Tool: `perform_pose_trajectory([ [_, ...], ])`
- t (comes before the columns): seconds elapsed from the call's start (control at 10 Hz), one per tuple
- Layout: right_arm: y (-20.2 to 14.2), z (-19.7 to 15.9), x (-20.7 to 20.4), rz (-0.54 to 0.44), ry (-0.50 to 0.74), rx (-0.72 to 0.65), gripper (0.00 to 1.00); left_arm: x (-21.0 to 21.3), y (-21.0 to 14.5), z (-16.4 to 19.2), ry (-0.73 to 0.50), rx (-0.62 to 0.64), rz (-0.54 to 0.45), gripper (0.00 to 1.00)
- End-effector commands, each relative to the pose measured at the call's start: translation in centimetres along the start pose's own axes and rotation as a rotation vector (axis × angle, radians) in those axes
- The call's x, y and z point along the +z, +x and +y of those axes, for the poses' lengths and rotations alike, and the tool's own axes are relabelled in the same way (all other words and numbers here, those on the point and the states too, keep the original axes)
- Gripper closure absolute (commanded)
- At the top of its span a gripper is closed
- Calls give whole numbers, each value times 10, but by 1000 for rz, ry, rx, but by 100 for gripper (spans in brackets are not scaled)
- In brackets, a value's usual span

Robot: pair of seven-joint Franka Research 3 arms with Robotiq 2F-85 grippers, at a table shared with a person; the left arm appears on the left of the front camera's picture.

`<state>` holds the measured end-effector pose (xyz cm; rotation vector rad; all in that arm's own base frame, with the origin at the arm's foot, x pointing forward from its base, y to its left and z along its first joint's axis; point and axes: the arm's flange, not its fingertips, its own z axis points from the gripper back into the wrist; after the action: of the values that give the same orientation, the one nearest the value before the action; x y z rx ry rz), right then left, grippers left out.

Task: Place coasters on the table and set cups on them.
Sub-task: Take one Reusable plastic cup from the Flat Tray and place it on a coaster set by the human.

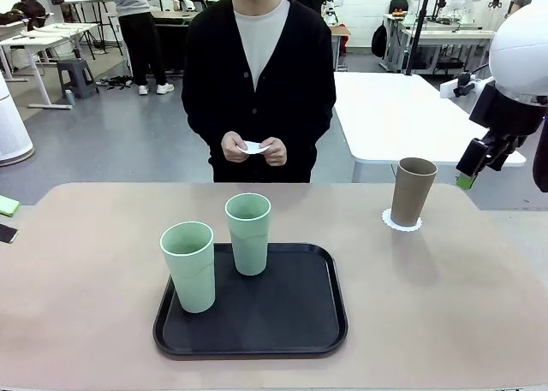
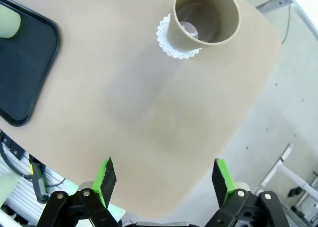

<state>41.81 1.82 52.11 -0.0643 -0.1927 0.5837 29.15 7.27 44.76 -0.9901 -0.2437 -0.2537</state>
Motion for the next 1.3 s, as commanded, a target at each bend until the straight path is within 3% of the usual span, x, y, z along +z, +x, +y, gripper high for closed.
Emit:
perform_pose_trajectory([
  [0.0,-2,1,-3,5,-36,-6,0,0,2,-1,-12,-7,-8,0],
  [0.6,0,0,0,0,-1,0,0,0,2,-1,-12,-7,-8,0],
  [0.8,-59,-12,10,-149,364,-188,0,0,2,-1,-12,-7,-8,0],
  [1.2,-132,-88,10,-341,693,-303,0,0,2,-1,-12,-7,-8,0],
])
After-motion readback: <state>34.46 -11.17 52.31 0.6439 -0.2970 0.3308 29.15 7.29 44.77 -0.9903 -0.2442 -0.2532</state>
